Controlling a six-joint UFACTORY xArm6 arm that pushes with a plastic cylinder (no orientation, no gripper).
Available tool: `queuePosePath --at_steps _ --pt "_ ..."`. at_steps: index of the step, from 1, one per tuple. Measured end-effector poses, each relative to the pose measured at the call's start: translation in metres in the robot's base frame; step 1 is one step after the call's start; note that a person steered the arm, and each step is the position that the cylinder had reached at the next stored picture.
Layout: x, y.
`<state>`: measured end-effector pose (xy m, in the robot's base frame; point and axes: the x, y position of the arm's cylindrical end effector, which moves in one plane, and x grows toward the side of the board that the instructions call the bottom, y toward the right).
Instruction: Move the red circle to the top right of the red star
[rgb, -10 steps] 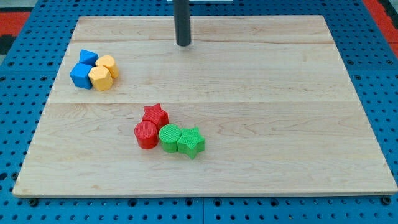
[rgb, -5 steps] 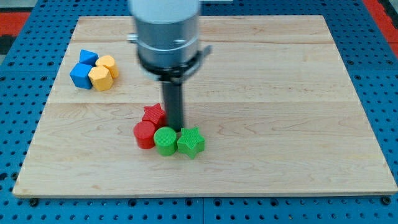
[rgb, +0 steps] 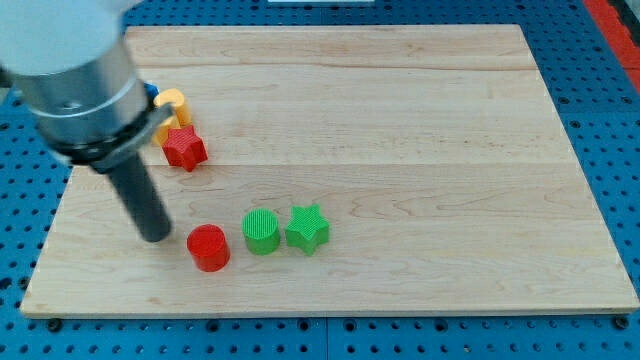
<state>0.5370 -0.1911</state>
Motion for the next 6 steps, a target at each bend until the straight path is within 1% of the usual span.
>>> queuePosePath --at_steps 1,2,3,4,5,6 --pt "0.068 0.007" --pt "0.08 0.045" --pt "0.047 0.071" --pt "0.007 0.077" --pt "-0.018 0.075" --pt "-0.012 0.126"
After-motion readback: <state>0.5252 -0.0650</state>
